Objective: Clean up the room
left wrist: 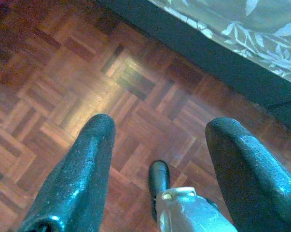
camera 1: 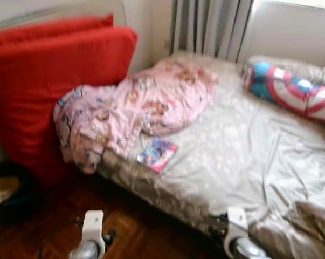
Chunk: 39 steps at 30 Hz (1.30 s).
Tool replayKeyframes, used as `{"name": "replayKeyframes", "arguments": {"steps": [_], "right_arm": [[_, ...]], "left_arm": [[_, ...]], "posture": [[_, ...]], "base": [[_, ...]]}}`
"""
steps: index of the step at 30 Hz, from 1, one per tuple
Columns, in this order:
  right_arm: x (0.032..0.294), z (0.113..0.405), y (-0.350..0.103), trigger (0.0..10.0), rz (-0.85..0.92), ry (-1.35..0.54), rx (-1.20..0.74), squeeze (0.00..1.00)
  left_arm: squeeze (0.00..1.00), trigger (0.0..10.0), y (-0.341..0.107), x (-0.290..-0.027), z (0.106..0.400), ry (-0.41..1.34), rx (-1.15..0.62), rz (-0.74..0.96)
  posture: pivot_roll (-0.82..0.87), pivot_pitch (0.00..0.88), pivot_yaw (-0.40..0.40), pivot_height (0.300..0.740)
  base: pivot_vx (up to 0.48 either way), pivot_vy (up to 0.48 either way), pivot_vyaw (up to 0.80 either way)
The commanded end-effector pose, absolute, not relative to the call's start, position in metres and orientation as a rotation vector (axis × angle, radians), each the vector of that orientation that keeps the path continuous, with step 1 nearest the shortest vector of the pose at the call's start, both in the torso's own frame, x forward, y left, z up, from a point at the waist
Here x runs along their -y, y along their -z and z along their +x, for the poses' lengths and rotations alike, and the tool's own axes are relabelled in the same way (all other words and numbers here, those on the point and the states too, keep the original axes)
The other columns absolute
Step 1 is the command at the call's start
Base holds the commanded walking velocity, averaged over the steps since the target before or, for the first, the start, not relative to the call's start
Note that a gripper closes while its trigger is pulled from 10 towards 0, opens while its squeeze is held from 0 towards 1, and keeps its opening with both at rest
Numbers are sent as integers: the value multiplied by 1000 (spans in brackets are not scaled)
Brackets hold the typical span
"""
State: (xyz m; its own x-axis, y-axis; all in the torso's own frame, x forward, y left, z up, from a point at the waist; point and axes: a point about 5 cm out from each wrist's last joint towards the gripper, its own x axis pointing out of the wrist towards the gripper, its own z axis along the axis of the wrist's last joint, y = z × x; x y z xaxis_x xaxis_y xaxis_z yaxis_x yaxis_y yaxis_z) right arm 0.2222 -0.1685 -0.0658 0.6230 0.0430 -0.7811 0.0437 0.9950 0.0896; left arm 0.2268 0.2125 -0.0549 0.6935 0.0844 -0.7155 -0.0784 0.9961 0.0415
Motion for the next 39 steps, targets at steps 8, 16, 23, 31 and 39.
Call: {"name": "replayKeyframes", "arguments": {"steps": [8,16,23,31,39], "right_arm": [[178,220,66,10000,97,28,-902,0],[178,220,66,10000,98,31,-900,0],[177,220,66,10000,99,31,-900,0],[178,220,66,10000,99,33,-900,0],[178,220,66,10000,98,32,-905,0]], "left_arm": [[0,10000,59,-208,222,-74,-826,13],[0,10000,59,-208,223,-72,-826,13],[0,10000,59,-209,223,-77,-828,21],[0,10000,59,-209,222,-82,-828,18],[0,10000,59,-209,223,-84,-828,12]], "posture": [[90,0,13,740],[87,0,16,740],[88,0,18,740],[87,0,18,740],[88,0,14,740]], "base": [[0,-365,0],[0,-365,0],[0,-293,0],[0,0,0],[0,0,-74]]}}
